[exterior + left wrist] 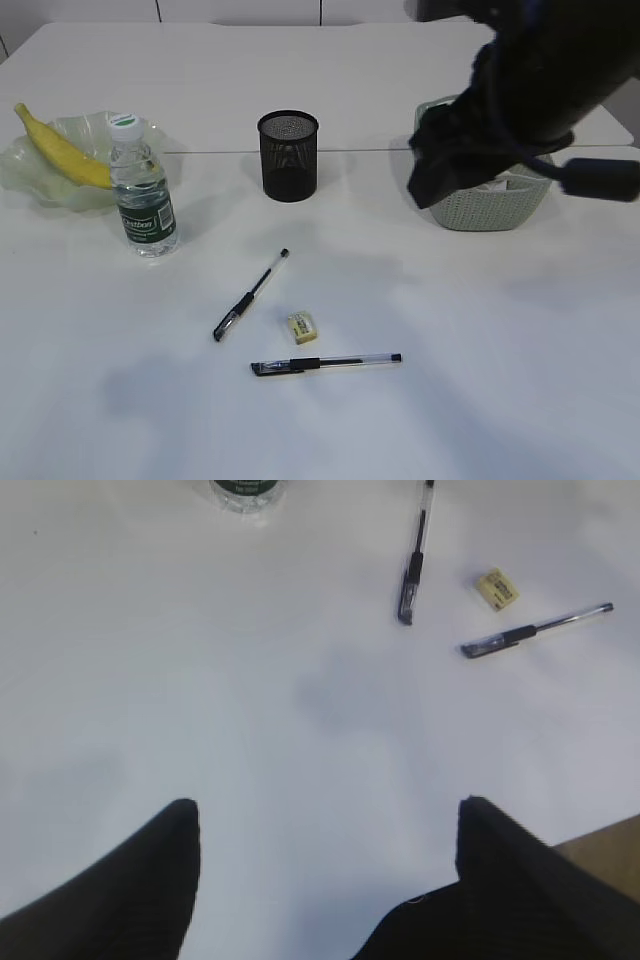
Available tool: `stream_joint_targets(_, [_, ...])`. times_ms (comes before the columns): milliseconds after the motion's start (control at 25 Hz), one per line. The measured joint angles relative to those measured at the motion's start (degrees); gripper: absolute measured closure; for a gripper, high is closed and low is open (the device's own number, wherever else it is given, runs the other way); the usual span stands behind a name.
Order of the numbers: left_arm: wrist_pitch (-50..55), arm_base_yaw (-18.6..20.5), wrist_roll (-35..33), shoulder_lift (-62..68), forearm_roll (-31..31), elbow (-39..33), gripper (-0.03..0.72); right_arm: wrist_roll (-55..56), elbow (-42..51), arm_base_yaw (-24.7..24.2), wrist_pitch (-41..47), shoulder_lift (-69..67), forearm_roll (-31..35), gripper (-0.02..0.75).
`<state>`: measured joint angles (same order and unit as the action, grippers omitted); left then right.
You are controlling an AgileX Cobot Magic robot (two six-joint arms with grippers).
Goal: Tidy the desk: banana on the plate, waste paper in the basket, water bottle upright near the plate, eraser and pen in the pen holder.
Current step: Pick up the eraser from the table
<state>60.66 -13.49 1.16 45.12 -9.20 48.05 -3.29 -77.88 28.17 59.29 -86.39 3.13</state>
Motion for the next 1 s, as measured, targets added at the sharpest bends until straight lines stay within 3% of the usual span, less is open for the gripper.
stream_joint_targets(640, [1.9,-0.4,0.0,-0.1,-0.2,0.0,0.118,-0.8,-17.6,9.2,2.3,-31.1,0.3,0.255])
stream_joint_targets(1000, [2.0,-0.4,0.0,-0.1,-0.2,0.0,0.118,4.4,-22.2,9.9,2.4,-41.0,0.4,0.255])
